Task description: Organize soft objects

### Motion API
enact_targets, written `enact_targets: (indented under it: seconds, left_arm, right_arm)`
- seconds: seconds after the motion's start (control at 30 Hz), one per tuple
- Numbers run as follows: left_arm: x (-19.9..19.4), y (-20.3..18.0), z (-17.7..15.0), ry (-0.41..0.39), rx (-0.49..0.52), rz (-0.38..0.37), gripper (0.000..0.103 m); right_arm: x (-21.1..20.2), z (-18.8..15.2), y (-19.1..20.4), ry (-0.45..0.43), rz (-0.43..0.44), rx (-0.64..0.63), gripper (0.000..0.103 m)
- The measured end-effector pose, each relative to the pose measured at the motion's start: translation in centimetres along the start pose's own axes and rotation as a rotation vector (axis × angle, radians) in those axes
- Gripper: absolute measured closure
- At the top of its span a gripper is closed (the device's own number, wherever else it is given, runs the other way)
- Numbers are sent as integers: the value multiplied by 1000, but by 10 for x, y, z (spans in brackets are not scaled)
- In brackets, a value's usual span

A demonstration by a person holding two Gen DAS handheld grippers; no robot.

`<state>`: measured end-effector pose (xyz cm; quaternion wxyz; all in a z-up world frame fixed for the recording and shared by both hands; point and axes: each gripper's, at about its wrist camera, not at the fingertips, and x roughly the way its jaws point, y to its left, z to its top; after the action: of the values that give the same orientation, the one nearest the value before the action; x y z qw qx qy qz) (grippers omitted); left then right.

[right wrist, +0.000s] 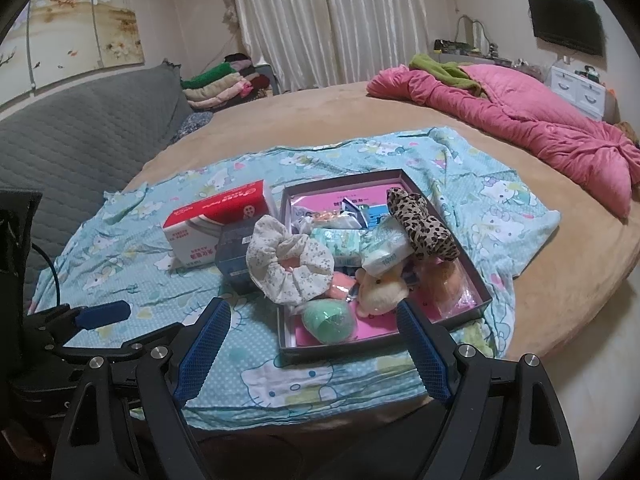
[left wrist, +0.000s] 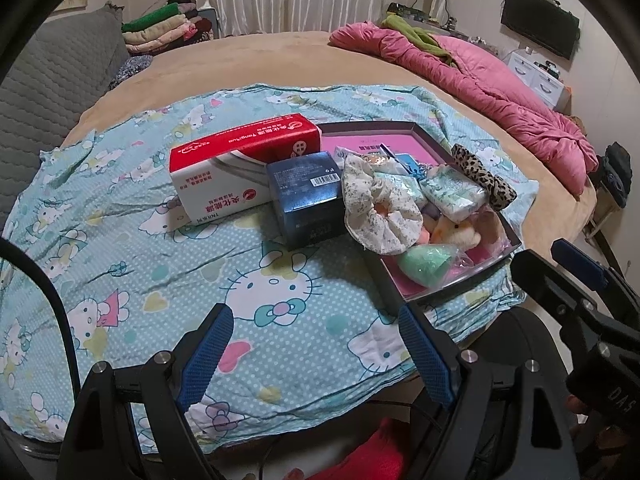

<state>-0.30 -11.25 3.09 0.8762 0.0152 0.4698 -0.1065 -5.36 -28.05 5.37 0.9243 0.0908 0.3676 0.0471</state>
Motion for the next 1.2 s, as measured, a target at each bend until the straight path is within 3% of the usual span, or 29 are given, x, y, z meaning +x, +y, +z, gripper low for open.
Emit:
enact_targets:
  seconds: [1.2]
  left_arm:
    - [7,3,-5,10,9,3,19]
  right_arm:
    - [-1,1,0,0,-12,9,17]
